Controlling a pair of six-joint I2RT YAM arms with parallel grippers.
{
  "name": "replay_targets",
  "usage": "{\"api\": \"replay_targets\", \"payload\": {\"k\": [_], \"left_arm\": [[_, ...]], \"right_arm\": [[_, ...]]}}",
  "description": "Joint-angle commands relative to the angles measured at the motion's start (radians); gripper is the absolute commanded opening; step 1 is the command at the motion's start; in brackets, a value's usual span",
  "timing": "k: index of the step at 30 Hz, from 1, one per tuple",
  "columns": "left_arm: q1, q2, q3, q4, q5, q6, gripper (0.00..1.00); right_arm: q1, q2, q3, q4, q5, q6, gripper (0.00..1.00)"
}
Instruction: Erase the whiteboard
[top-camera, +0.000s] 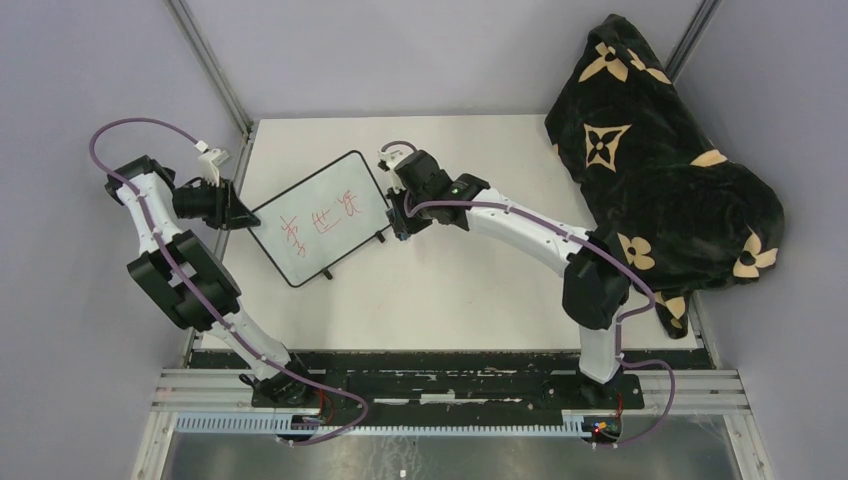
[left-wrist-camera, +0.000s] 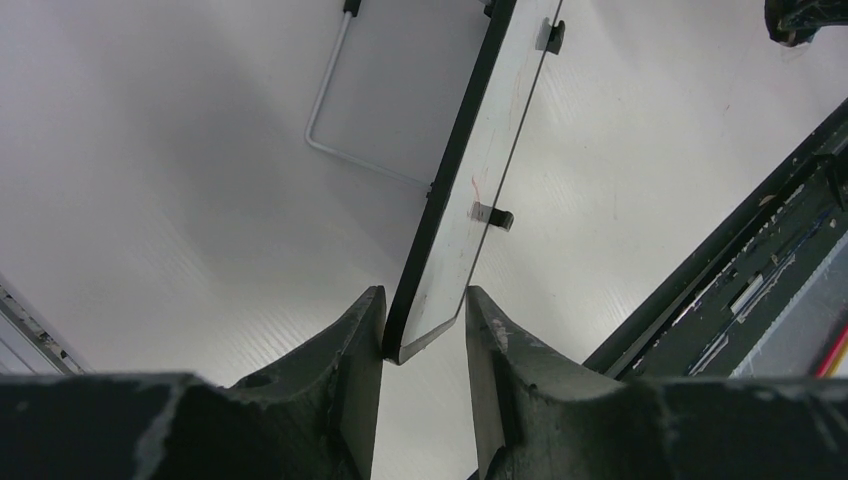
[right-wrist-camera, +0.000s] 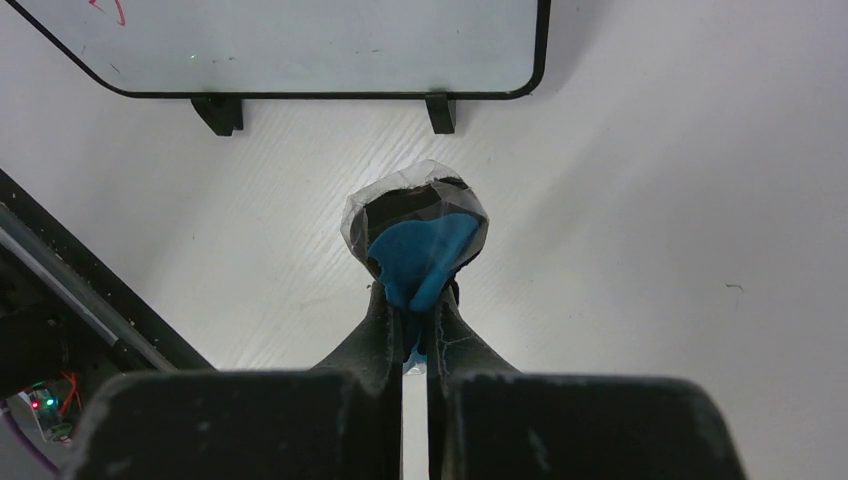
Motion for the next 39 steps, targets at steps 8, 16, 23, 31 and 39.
{"api": "replay_targets", "payload": {"k": [8, 16, 23, 31, 39], "left_arm": [[0.013, 0.004, -0.029, -0.020, 0.036, 0.095, 0.31], [0.033, 0.015, -0.036, -0.021, 0.008, 0.127, 0.04], [0.059, 0.027, -0.051, -0.020, -0.012, 0.168, 0.03], [0.065, 0.041, -0.069, -0.021, -0.023, 0.196, 0.03], [0.064, 0.030, -0.068, -0.021, -0.025, 0.186, 0.03]], "right_arm": [[0.004, 0.169, 0.289, 0.050, -0.025, -0.018, 0.01], [0.003, 0.287, 0.394, 0.131, 0.001, -0.050, 0.01], [0.003, 0.356, 0.458, 0.149, 0.024, -0.071, 0.01], [0.000, 0.355, 0.415, 0.266, 0.113, -0.119, 0.00], [0.000, 0.489, 0.570, 0.327, 0.138, -0.154, 0.00]]}}
